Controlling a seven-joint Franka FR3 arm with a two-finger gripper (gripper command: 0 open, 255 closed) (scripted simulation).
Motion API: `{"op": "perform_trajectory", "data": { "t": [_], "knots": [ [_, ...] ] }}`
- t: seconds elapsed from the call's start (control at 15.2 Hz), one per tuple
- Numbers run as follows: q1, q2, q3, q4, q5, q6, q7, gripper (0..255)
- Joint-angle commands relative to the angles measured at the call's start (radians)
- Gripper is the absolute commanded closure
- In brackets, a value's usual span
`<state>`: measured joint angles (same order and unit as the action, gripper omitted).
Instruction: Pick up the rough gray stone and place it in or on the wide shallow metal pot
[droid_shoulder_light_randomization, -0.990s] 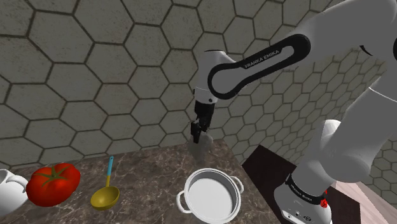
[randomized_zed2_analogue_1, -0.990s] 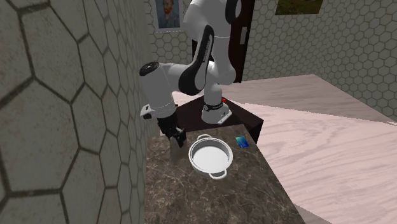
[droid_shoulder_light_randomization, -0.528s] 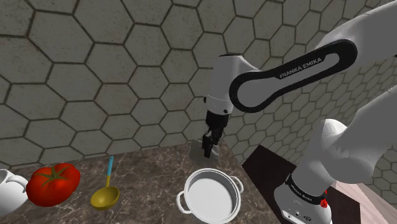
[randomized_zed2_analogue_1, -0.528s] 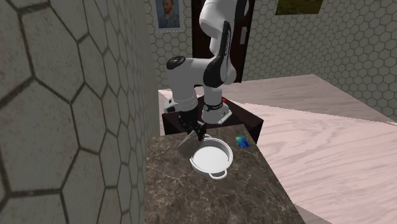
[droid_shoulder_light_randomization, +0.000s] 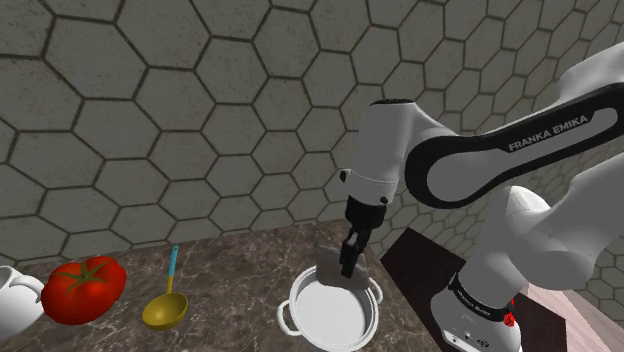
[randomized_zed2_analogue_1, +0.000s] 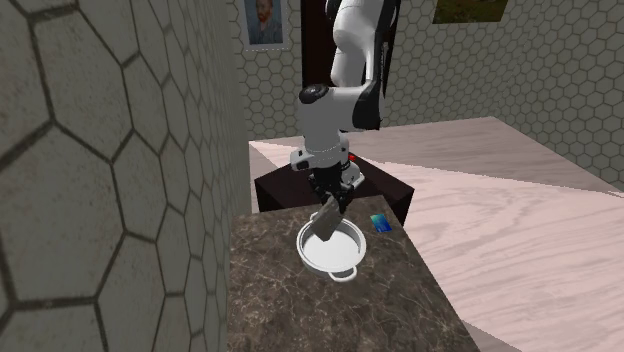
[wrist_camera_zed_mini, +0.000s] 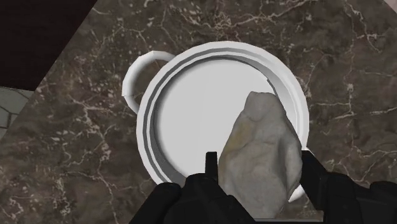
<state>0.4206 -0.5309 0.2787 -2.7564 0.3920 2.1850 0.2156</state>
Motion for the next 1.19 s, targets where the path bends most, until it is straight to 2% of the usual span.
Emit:
{"op": "perform_trajectory", "data": {
  "t": [0.0,0.86,1.12],
  "knots": [
    [0.004,0.017,0.006,-0.019,0.010,0.037,-0.005,255],
    [0.018,0.196,0.032,-0.084,0.063,0.279,-0.055,255],
    [0.018,0.196,0.032,-0.084,0.063,0.279,-0.055,255]
  ]
}}
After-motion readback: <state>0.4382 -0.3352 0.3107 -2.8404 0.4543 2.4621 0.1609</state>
